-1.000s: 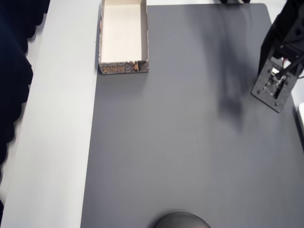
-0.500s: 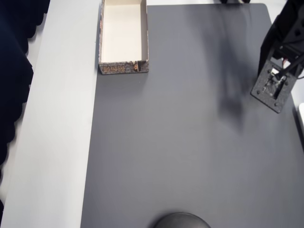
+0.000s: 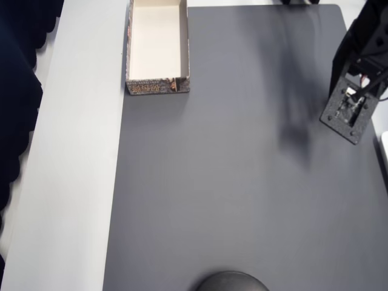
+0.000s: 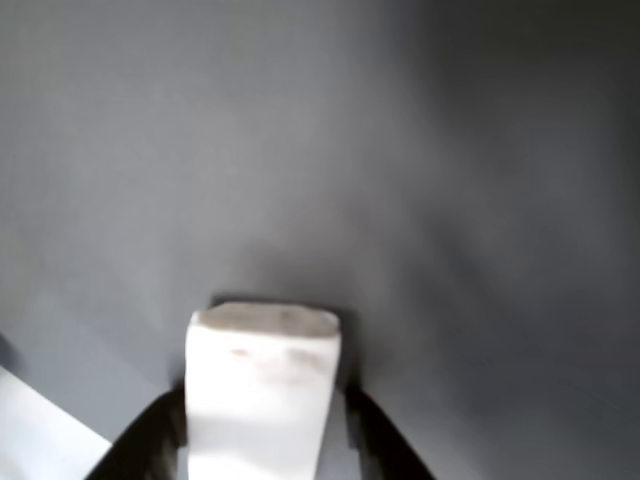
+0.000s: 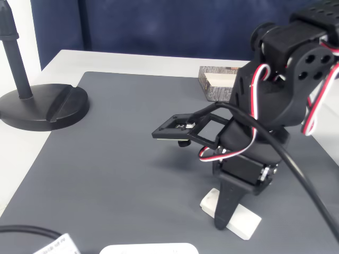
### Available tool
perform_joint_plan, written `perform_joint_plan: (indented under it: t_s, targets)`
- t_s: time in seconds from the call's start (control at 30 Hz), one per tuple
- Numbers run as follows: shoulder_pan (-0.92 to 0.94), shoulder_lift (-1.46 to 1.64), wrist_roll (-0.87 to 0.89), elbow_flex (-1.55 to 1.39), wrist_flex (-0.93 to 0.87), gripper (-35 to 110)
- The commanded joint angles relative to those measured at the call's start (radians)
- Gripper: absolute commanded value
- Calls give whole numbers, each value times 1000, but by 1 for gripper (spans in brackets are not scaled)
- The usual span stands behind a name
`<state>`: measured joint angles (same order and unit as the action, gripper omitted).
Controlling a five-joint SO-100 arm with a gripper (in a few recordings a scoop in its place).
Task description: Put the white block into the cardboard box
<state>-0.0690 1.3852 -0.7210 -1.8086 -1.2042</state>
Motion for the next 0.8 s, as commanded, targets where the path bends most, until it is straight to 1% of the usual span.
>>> perform_joint_plan:
  t_s: [0.0,0.3,0.77]
  targets:
    - [-8,0,9,38,11,20]
    - [-14,-3,9,40,9,16]
    - [-17,-5,31,55,-18,2]
